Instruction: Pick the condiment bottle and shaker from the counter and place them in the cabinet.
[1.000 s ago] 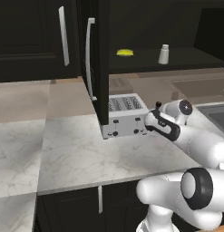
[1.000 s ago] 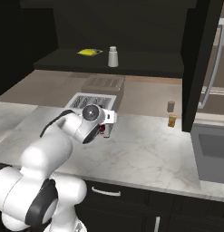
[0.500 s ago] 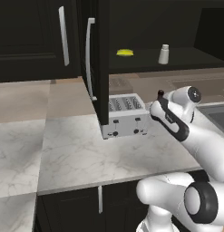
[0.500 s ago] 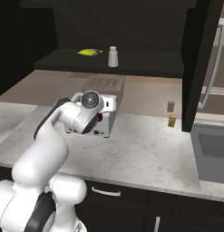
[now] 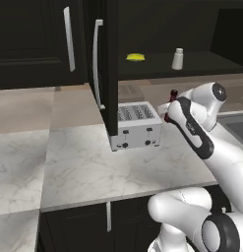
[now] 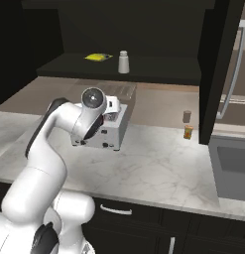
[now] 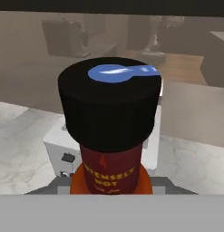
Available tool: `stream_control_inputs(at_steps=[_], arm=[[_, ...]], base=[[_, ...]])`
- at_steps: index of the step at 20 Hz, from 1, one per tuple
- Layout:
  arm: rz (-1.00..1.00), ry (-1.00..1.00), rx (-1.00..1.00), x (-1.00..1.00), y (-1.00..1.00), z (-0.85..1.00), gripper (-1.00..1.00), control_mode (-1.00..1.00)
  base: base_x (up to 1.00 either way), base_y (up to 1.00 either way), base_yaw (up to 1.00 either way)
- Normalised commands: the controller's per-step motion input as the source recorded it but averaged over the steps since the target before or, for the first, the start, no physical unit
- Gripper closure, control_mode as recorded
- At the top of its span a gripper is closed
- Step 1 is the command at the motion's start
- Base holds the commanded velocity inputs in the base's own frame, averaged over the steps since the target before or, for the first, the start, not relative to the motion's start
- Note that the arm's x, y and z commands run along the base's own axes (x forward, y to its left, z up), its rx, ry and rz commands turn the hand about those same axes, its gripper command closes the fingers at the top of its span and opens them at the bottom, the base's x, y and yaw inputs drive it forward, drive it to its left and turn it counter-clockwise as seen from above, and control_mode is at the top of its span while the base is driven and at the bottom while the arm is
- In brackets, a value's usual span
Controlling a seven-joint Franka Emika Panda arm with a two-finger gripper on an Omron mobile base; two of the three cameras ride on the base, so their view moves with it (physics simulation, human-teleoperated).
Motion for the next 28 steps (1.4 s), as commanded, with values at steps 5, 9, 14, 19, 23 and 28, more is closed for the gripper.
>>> stream_control_inputs(at_steps=[5, 9, 14, 19, 23, 28], arm=[[0.10, -0.02, 0.00, -0.44, 0.25, 0.20, 1.00, -1.00], [0.09, -0.03, 0.00, -0.27, 0.14, 0.35, 1.00, -1.00], [0.08, -0.03, 0.00, -0.24, 0.11, 0.46, 1.00, -1.00], [0.06, -0.02, 0.00, -0.15, 0.08, 0.47, 1.00, -1.00], [0.06, -0.01, 0.00, -0.12, 0.06, 0.41, 1.00, -1.00], [0.03, -0.02, 0.00, -0.11, 0.03, 0.34, 1.00, -1.00]], base=[[0.00, 0.00, 0.00], [0.00, 0.00, 0.00], [0.00, 0.00, 0.00], [0.00, 0.00, 0.00], [0.00, 0.00, 0.00], [0.00, 0.00, 0.00]])
